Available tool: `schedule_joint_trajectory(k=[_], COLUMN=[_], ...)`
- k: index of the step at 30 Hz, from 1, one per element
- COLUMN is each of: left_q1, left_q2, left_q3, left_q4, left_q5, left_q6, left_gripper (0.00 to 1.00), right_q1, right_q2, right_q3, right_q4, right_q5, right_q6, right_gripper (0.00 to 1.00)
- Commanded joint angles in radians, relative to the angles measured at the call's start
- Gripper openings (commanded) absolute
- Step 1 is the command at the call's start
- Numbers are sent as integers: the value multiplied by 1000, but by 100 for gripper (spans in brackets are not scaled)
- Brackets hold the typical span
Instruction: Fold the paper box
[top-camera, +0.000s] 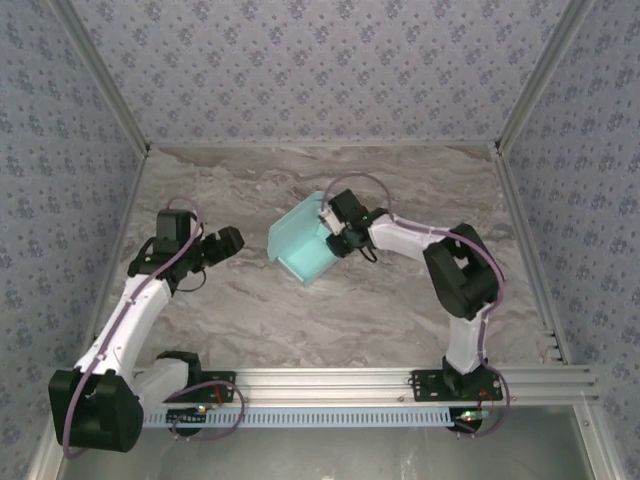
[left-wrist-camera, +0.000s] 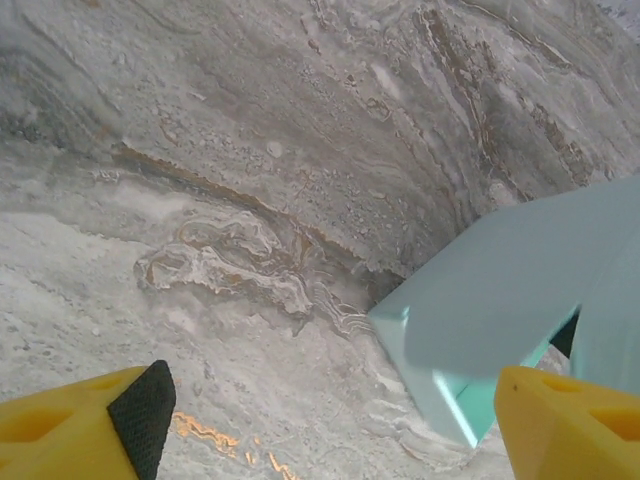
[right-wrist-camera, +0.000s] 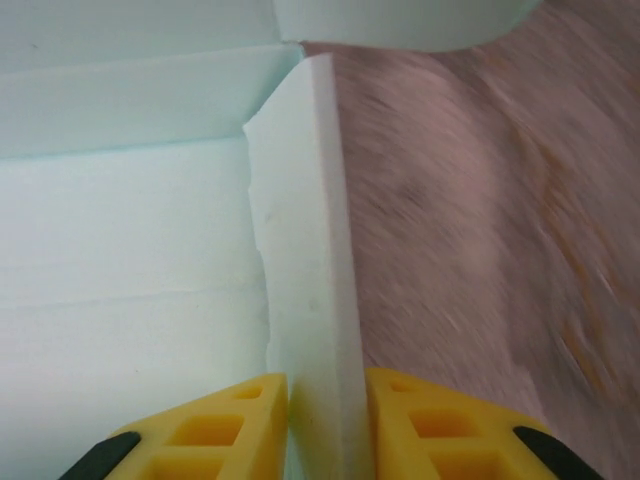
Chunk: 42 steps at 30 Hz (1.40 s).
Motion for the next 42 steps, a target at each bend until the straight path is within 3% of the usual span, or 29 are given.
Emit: schedule_joint_trajectory(k=[1,6,12,15,20,23,30,34,42], left_q1=[5,-40,-246,-297,-302,-297,-237,-241,-248], left_q2=[6,54,131,166,214,263,384,424,477], left_q3=[-35,-182,-205,-179,-139,-117,-109,-64,-53], left_q4=[133,449,710,774,732,674,695,636,632], left_q5=[78,234,224,213,125,75,125,131,127], left_q6=[-49,-210,-236,-209,-158,-136,-178,-128,-102], left_gripper=[89,96,99,99,99,99,95,94,89], right_q1=[-23,-20,-29,-33,-46,-62,-55,-42,-38], right_q2=[-79,-184,-302,-349,-378,-340,-231,-138,-22], right_q3=[-94,-262,-336,-364,-377,-319,-225,-124,-53], right_q4=[105,285,420,477,476,345,181,78,59], right_q5=[134,168,127,77,75,86,116,109,171], right_q6=[460,651,671,653,637,579,322,267,303], right_gripper=[28,25,25,25,27,44,56,52,41])
